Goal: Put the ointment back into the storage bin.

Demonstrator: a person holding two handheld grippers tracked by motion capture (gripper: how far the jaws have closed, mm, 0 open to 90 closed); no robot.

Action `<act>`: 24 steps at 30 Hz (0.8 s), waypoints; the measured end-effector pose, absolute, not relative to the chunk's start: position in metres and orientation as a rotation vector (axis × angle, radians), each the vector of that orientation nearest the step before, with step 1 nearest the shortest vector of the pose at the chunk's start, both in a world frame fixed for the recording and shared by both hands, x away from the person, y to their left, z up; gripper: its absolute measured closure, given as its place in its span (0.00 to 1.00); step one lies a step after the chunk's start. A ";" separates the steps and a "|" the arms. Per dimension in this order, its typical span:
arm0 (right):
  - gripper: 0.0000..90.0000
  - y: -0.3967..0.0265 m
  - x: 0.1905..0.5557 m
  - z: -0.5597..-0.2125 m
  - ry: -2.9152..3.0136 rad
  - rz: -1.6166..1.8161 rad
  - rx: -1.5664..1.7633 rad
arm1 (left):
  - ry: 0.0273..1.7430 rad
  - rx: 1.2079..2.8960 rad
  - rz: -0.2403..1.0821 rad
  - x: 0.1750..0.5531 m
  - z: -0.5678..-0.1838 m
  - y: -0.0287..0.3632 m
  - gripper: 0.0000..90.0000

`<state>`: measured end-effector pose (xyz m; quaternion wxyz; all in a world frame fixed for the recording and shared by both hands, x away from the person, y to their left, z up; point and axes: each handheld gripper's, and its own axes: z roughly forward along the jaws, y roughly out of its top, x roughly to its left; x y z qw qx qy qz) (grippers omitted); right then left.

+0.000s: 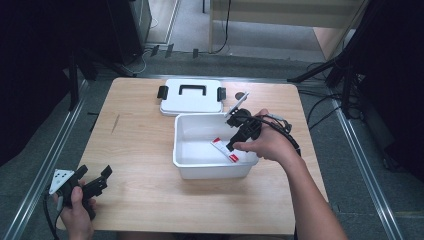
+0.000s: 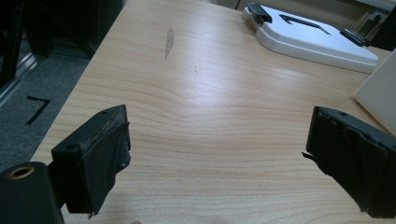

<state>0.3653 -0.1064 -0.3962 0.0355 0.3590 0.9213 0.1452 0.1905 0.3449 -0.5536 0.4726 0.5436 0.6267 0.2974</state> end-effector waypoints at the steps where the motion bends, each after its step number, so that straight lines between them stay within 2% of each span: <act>1: 0.34 -0.108 0.363 -0.393 2.823 0.441 1.109 | 1.534 1.330 0.728 0.191 -0.554 0.345 0.08; 3: 0.18 -0.111 0.357 -0.386 2.797 0.411 1.063 | 1.534 1.330 0.728 0.191 -0.554 0.345 0.08; 5: 0.10 -0.115 0.352 -0.379 2.775 0.411 1.062 | 1.534 1.330 0.727 0.191 -0.554 0.345 0.08; 6: 0.02 -0.119 0.350 -0.376 2.769 0.428 1.089 | 1.534 1.331 0.727 0.191 -0.554 0.345 0.08; 7: 0.00 -0.126 0.349 -0.371 2.752 0.447 1.120 | 1.534 1.330 0.728 0.191 -0.554 0.345 0.08; 13: 0.00 -0.149 0.347 -0.364 2.649 0.504 1.186 | 1.532 1.330 0.728 0.190 -0.554 0.345 0.08; 24: 0.00 -0.201 0.338 -0.380 2.529 0.709 1.289 | 1.532 1.331 0.729 0.190 -0.554 0.344 0.08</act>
